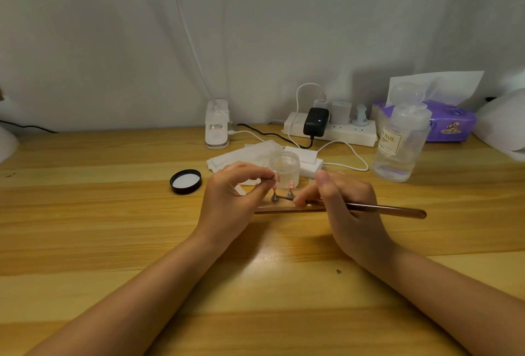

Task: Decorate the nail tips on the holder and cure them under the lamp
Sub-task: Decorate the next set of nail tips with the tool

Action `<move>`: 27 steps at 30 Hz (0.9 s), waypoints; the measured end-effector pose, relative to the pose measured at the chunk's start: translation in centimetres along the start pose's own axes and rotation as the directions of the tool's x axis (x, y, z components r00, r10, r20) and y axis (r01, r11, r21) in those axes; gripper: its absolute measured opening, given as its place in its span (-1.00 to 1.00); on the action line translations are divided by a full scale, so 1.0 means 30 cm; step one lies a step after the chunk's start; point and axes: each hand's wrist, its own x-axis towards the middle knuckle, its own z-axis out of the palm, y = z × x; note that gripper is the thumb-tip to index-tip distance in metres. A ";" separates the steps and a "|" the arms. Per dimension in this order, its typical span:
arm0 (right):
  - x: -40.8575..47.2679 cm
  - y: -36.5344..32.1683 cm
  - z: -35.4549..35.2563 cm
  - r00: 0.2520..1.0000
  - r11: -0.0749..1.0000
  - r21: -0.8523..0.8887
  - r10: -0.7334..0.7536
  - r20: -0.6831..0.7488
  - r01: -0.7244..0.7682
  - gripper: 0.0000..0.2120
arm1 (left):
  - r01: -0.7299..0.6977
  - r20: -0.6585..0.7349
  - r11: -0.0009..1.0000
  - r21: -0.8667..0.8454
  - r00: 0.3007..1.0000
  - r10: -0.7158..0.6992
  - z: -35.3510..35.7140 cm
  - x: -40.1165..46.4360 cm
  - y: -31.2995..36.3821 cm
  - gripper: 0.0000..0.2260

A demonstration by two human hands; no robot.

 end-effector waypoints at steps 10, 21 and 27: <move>0.002 -0.001 0.004 0.998 0.999 -0.022 0.029 0.051 -0.028 -0.63 | 0.004 0.006 1.000 0.003 1.000 -0.004 -0.002 -0.001 0.001 -0.81; 0.006 -0.007 0.008 0.997 0.997 -0.038 0.064 0.046 -0.062 -0.68 | 0.015 0.004 1.000 0.002 1.000 -0.015 -0.003 -0.002 0.004 -0.80; 0.001 -0.009 0.000 0.999 0.999 0.002 0.045 -0.008 -0.045 -0.64 | 0.009 -0.003 1.000 0.007 1.000 -0.009 -0.001 -0.002 0.002 -0.85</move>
